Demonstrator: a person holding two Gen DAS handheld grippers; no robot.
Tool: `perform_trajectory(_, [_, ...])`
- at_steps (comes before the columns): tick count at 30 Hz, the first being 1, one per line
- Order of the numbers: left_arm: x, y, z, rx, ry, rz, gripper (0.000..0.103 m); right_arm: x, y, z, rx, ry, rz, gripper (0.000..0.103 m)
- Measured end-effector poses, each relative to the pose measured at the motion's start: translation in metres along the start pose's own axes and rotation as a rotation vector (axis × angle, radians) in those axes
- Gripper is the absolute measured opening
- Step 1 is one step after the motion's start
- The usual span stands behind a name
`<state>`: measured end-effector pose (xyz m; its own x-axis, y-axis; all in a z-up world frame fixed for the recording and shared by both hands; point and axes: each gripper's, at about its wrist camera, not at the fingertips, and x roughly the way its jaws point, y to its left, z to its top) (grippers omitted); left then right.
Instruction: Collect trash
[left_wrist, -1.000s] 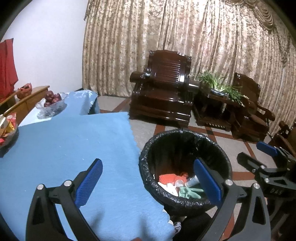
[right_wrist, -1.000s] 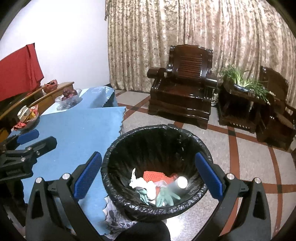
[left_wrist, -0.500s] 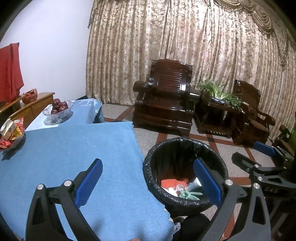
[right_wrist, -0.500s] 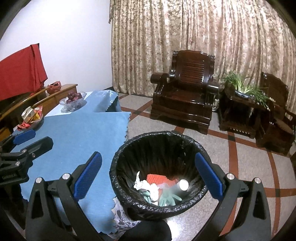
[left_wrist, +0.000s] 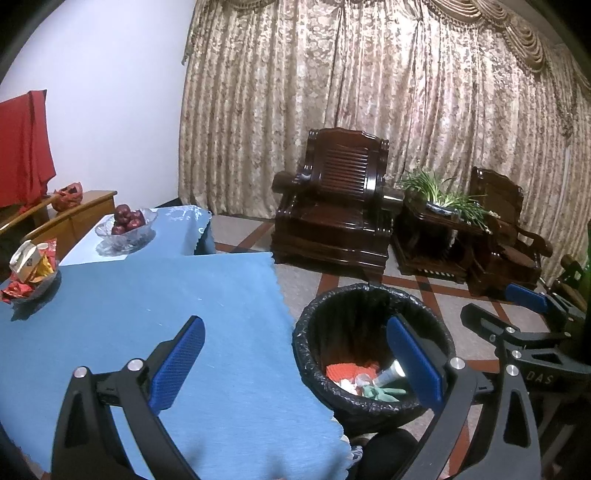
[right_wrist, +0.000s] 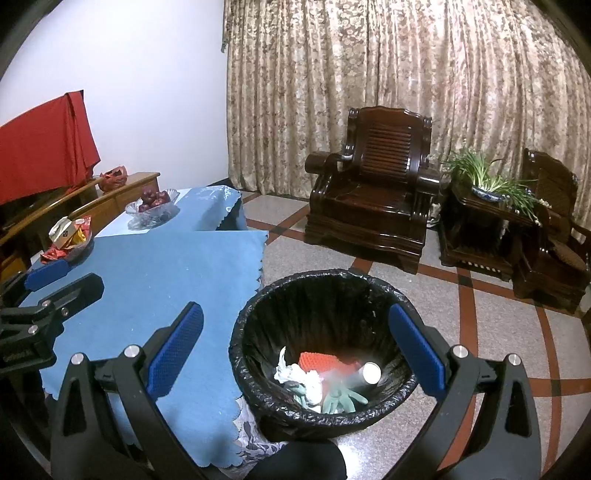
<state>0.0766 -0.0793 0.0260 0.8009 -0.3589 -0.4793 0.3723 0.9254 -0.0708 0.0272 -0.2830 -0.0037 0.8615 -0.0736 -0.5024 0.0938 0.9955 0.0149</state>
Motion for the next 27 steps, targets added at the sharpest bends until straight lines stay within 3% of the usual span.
perform_trajectory(27, [-0.0014,0.0033,0.0039,0.011,0.004,0.004,0.097,0.0002,-0.0027,-0.0006,0.003,0.006,0.002,0.098])
